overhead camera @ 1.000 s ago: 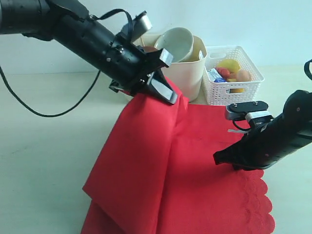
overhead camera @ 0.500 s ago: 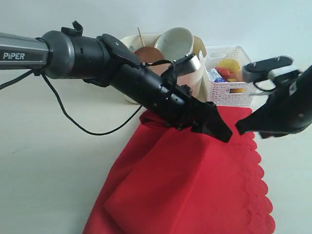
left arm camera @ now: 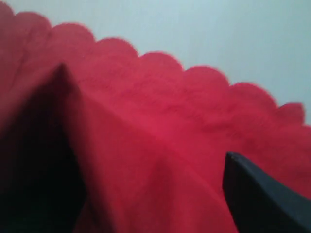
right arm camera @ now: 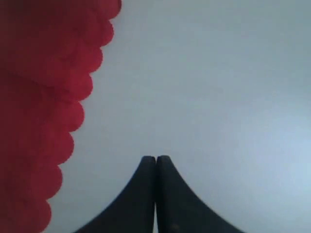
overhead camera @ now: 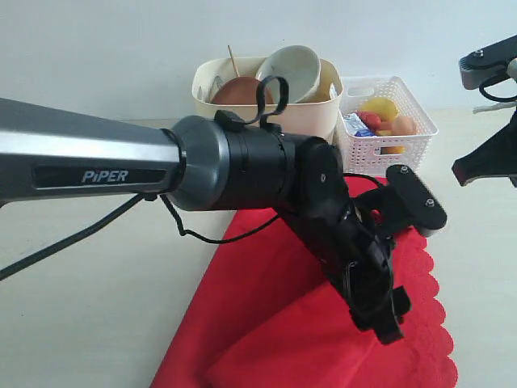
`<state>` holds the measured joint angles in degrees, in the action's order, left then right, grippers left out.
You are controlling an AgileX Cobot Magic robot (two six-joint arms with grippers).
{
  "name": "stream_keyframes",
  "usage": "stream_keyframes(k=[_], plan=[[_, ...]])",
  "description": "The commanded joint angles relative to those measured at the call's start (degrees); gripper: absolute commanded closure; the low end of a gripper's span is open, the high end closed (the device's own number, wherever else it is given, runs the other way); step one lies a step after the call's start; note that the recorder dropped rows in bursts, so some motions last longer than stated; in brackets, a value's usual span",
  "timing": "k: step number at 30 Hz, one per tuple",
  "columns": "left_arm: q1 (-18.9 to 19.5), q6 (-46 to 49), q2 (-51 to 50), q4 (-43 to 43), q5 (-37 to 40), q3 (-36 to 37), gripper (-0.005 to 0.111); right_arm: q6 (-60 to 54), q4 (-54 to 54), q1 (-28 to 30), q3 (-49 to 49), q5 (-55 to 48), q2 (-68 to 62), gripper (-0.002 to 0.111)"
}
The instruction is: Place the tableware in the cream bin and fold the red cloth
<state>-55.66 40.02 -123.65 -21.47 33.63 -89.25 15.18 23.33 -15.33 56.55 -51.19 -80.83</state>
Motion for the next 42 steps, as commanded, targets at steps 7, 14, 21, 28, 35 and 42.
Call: stream_keyframes(k=[7,14,21,28,35,42], plan=[[-0.4,-32.9,0.1,44.2,8.5,-0.4,0.033,-10.2,-14.4,0.1,0.4,5.4,-4.3,0.108],[-2.5,-32.9,0.1,41.9,6.0,-0.4,0.033,-11.0,-15.7,0.1,0.5,6.2,-6.8,0.091],[-7.4,-32.8,0.4,41.8,6.0,-2.7,0.033,-12.5,-15.7,0.1,0.5,6.7,-6.9,0.067],[-9.0,-31.6,3.4,41.8,11.4,-3.6,0.033,-11.5,-11.2,0.1,0.5,6.7,-6.4,0.043],[-9.0,-32.6,6.3,41.8,16.1,-3.6,0.024,-7.8,-7.8,0.1,0.5,7.2,-6.4,0.036],[-8.9,-35.5,7.5,45.2,20.0,-3.6,0.016,-7.8,-8.3,0.1,0.5,7.7,-4.8,0.036]])
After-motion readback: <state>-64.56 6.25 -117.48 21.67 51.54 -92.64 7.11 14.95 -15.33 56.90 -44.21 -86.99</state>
